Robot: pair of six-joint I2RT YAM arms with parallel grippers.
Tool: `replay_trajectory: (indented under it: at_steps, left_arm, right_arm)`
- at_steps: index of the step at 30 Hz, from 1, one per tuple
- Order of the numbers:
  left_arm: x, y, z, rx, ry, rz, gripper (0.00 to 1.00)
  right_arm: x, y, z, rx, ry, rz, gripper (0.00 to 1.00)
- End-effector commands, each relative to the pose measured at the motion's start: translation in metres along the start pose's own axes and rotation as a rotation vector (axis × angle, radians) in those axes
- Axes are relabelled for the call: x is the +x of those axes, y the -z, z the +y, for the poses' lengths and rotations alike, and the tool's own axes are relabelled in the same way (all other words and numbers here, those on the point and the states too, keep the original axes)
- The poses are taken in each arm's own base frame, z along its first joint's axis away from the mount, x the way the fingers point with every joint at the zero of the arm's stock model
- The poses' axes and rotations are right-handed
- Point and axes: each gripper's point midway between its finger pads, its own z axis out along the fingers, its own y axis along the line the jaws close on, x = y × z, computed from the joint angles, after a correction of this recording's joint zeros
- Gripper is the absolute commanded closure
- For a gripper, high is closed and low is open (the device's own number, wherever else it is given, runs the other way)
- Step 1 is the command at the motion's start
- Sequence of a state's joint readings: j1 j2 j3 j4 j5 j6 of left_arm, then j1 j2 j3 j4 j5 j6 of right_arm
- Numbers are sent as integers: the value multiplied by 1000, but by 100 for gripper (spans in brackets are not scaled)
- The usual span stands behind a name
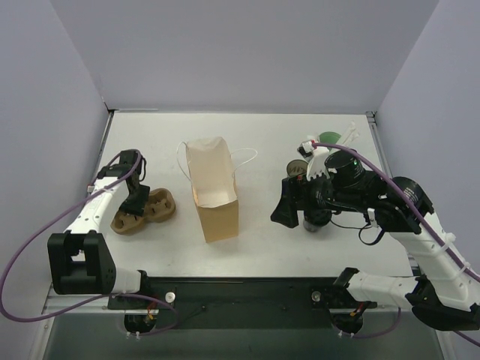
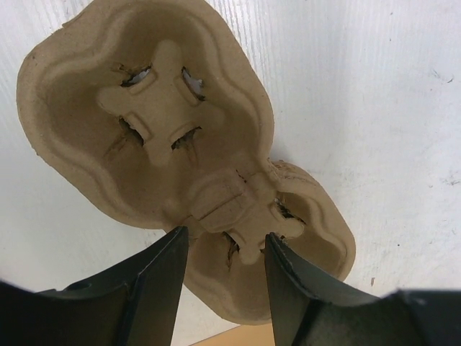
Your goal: Pack the takeout coffee
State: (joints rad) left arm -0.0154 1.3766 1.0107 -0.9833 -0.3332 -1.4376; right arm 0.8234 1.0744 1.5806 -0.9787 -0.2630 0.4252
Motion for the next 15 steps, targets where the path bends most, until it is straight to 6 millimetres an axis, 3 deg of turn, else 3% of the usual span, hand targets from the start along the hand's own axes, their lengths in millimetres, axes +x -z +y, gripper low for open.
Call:
replay_trajectory:
  at_steps: [1, 15]
  left_arm:
    - [4, 2, -21, -84, 792, 122, 43]
    - [5, -10, -30, -109, 816, 139, 42]
  right_arm:
    - [-1, 6, 2, -1, -22, 14, 18]
    - [-1, 2, 1, 9, -41, 23, 18]
